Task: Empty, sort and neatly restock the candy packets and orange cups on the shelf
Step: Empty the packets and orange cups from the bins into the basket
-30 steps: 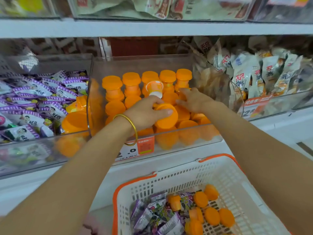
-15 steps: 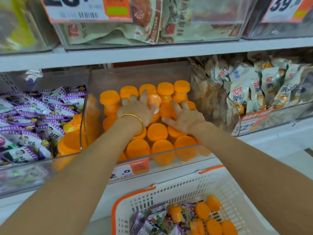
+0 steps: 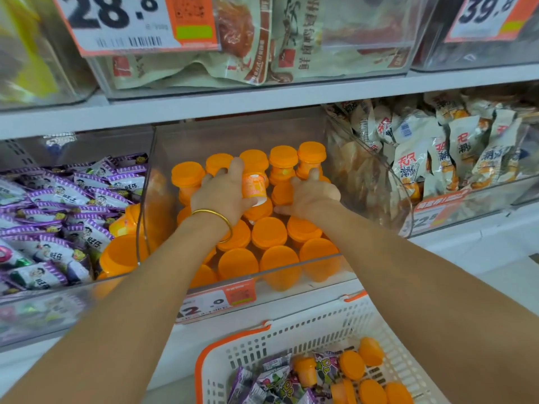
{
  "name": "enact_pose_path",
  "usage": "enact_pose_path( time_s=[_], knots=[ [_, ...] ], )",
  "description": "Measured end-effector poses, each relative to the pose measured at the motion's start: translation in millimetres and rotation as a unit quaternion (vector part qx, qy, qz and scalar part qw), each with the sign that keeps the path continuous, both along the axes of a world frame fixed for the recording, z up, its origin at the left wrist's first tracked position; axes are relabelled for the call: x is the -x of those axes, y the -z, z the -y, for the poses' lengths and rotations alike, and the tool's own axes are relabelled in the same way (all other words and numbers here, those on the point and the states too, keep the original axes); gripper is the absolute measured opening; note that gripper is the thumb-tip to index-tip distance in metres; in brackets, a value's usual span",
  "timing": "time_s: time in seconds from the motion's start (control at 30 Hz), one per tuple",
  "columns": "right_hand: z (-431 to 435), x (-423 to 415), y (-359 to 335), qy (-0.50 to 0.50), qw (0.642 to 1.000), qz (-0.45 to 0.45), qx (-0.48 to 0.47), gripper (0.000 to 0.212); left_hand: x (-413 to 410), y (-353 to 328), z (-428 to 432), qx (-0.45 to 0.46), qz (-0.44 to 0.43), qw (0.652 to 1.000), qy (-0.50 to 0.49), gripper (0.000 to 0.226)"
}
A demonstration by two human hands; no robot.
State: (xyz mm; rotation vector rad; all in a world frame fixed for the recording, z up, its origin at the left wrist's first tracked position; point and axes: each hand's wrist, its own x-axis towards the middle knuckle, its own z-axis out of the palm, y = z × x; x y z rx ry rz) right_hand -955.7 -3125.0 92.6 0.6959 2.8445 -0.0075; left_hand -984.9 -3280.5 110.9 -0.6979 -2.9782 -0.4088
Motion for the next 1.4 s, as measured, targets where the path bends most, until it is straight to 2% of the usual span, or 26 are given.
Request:
enact_pose_path(
  time_s=[0.1,0.2,0.33,0.47,0.53,0.6,0.67,0.73,0.83,0.9,1.0,1.03,1.13,1.23,1.33,1.4],
  knots=[
    [-1,0,2,-0.001,1.000,-0.022,0.016,0.076,-12,-6,10,-0.062,-0.004,0.998,0.005,0.073],
    [-3,-9,-1,-0.004,0.995,-0.087,0.039,0.071,-29,-16,20,-0.114,-0.032,0.993,0.028,0.071],
    [-6,-40,-29,-0.019,0.978,-0.198,0.063,0.069,-66,-33,32,-0.120,-0.100,0.986,0.059,0.066],
    [-8,-120,-65,-0.019,0.932,-0.345,0.106,0.069,-124,-45,41,-0.182,-0.113,0.970,0.118,0.064],
    [-14,-177,-70,0.006,0.900,-0.380,0.215,0.065,-155,-37,39,-0.168,-0.088,0.969,0.159,0.065],
    [-21,-229,-54,0.057,0.865,-0.346,0.360,0.050,-179,-17,30,-0.116,-0.016,0.971,0.208,0.066],
    [-31,-263,-15,0.138,0.844,-0.255,0.452,0.038,-194,19,12,-0.049,0.115,0.964,0.235,0.066],
    [-41,-278,45,0.228,0.835,-0.177,0.470,0.042,-204,67,-10,0.026,0.225,0.944,0.241,0.065],
    [-41,-290,139,0.343,0.792,-0.102,0.494,0.063,-223,149,-35,0.076,0.335,0.914,0.216,0.073],
    [-35,-304,191,0.421,0.741,-0.070,0.518,0.071,-236,204,-46,0.081,0.374,0.905,0.183,0.074],
    [-31,-325,237,0.558,0.608,-0.066,0.561,0.081,-257,262,-62,0.100,0.397,0.902,0.138,0.067],
    [-33,-331,248,0.580,0.589,-0.063,0.558,0.083,-264,274,-68,0.107,0.411,0.897,0.126,0.069],
    [-46,-334,266,0.596,0.574,-0.057,0.558,0.080,-277,297,-88,0.063,0.475,0.874,0.080,0.079],
    [-57,-331,268,0.600,0.545,-0.076,0.581,0.078,-279,302,-104,-0.032,0.515,0.856,0.026,0.073],
    [-61,-327,263,0.586,0.549,-0.100,0.588,0.072,-267,291,-104,-0.108,0.537,0.837,-0.017,0.044],
    [-60,-322,254,0.578,0.562,-0.118,0.579,0.069,-257,277,-98,-0.126,0.536,0.834,-0.016,0.052]
  ],
)
